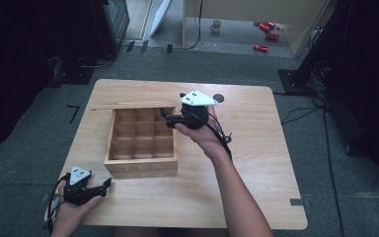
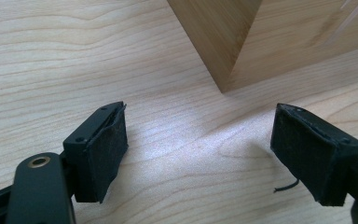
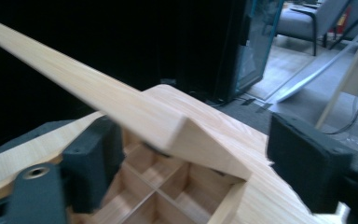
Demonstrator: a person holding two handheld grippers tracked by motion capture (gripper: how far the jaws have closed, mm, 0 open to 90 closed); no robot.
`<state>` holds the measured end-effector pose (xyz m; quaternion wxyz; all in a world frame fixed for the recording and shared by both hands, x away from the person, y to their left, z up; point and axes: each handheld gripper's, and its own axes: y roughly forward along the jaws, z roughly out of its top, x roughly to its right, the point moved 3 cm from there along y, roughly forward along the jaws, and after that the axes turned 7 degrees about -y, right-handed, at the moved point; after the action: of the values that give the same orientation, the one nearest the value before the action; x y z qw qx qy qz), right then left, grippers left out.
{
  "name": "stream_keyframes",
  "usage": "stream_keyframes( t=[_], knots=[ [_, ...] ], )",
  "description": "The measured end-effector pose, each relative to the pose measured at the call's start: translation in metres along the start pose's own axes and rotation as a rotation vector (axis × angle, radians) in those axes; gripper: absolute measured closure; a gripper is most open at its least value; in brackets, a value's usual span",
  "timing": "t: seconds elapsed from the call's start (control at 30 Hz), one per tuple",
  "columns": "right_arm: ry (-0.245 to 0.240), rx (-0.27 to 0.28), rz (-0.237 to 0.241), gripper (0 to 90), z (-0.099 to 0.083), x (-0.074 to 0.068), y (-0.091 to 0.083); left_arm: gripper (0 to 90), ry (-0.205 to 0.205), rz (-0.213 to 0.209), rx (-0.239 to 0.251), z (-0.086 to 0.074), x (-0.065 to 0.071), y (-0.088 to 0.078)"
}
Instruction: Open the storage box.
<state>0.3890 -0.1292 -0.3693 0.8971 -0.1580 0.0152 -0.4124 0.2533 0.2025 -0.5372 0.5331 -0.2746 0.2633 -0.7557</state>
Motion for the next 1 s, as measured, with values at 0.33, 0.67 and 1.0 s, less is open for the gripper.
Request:
stream_keyframes(
  t=[0.33, 0.67, 1.0],
  knots=[
    [0.007, 0.016, 0.057, 39.4, -0.008, 0.016, 0.023, 19.4, -0.002, -0.004, 0.001, 0.000, 0.000, 0.000],
    [0.048, 0.066, 0.113, 48.0, -0.014, 0.032, 0.040, 19.5, 0.002, 0.001, 0.003, 0.001, 0.001, 0.001],
    [0.074, 0.029, 0.132, 48.1, -0.016, 0.049, 0.068, 19.6, 0.003, -0.003, 0.002, 0.001, 0.001, 0.001]
  ],
)
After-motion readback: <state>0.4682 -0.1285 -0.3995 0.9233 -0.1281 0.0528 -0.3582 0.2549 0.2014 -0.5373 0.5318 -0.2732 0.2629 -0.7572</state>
